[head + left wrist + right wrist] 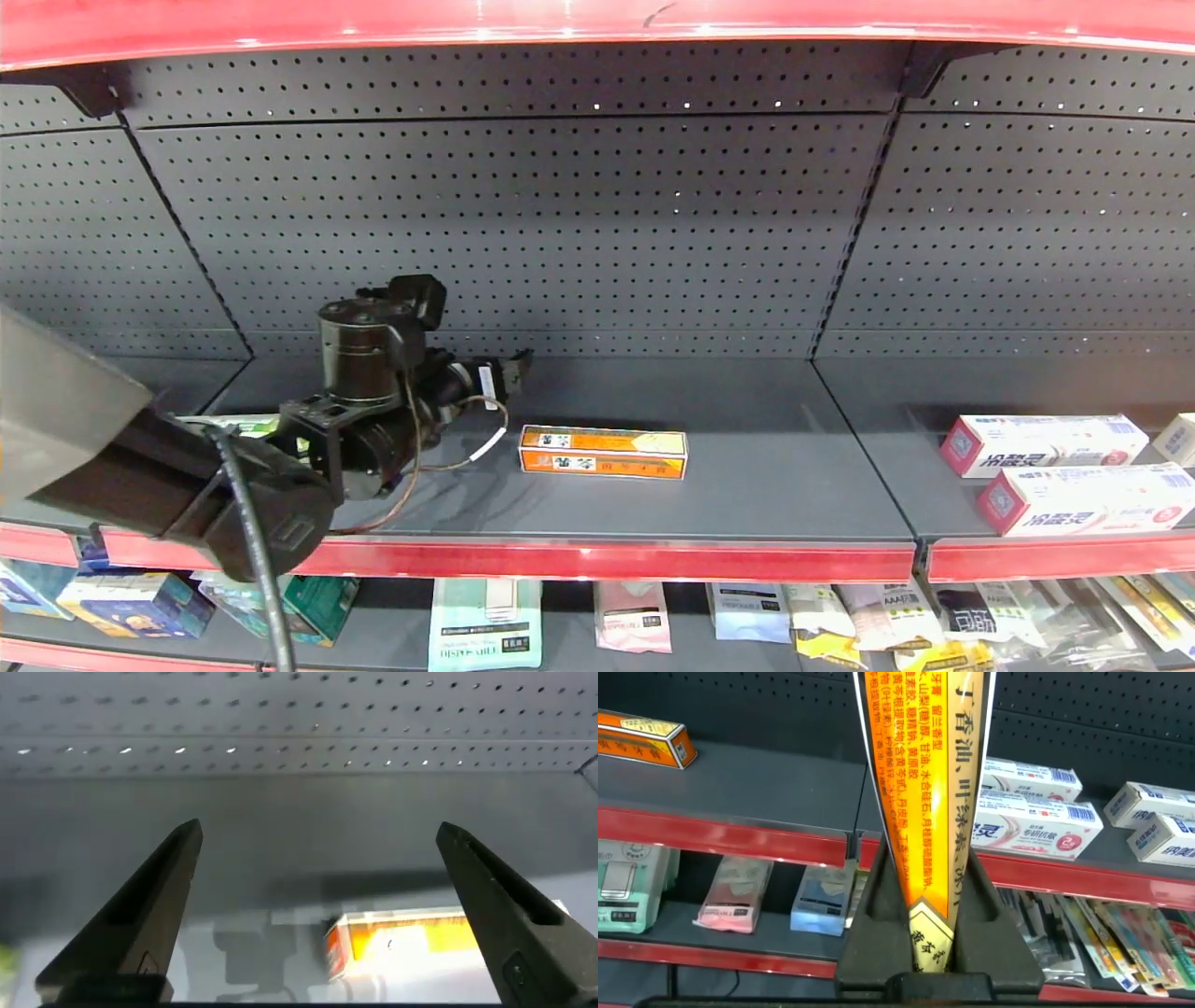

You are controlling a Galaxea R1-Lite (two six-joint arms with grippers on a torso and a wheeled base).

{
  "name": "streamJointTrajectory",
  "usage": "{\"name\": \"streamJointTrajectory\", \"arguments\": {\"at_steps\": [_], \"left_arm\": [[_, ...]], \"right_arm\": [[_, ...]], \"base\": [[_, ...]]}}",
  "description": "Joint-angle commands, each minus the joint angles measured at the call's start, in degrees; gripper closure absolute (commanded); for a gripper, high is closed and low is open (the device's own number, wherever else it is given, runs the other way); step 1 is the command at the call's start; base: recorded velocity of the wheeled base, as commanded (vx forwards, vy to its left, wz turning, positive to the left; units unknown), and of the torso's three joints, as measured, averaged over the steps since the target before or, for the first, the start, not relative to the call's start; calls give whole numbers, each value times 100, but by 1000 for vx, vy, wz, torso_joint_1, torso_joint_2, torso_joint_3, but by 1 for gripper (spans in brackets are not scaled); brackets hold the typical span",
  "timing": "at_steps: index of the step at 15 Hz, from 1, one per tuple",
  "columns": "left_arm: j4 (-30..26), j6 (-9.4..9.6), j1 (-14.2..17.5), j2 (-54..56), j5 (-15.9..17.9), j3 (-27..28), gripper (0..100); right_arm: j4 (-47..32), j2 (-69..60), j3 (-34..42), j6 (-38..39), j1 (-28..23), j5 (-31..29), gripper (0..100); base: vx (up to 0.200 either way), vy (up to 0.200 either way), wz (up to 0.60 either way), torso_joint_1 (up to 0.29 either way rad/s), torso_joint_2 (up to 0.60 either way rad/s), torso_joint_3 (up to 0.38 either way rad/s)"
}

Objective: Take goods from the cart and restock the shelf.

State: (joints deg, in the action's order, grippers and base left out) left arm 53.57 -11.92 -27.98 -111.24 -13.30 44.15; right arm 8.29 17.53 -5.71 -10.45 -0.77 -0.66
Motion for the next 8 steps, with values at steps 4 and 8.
{"name": "streamJointTrajectory", "arguments": {"at_steps": [4,8], "left_arm": [[-22,-47,-463,-873,-15,673,0],[-347,-82,-692,-1365,-24,1394,0]], "right_arm": [[-99,-4,-1,-10,-2,-22,100],[-108,-66,78,-10,-2,-31,100]], "base": [[0,0,0,0,0,0],[0,0,0,0,0,0]]}}
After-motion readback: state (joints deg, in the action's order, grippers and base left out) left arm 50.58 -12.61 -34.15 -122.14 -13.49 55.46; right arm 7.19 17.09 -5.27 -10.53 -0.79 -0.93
